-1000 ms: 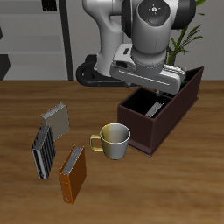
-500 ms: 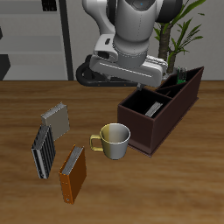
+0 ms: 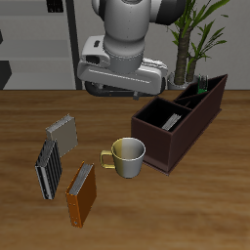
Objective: Place the green book into the left desk caddy's left compartment and place the black book into the left desk caddy's right compartment and place the orange book into the left desk caddy's right compartment
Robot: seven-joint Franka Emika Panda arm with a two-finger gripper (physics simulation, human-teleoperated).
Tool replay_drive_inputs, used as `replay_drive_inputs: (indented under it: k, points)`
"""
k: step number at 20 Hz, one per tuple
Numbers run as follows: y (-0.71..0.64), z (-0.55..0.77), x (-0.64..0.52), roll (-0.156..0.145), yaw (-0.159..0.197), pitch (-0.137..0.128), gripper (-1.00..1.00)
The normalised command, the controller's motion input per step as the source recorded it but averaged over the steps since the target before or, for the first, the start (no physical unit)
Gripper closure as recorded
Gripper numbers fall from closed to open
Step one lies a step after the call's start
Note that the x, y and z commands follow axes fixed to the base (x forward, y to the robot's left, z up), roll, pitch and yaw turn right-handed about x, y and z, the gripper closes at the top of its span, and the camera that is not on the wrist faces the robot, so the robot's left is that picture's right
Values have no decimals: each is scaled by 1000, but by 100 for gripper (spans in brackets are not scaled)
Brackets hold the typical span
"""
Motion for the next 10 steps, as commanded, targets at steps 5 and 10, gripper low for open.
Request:
replay_drive_inputs:
  k: [5,10]
  points:
    - [-308,-22,261,69,69,-2,-100]
    - [-225,21,217,90,60,-39,-100]
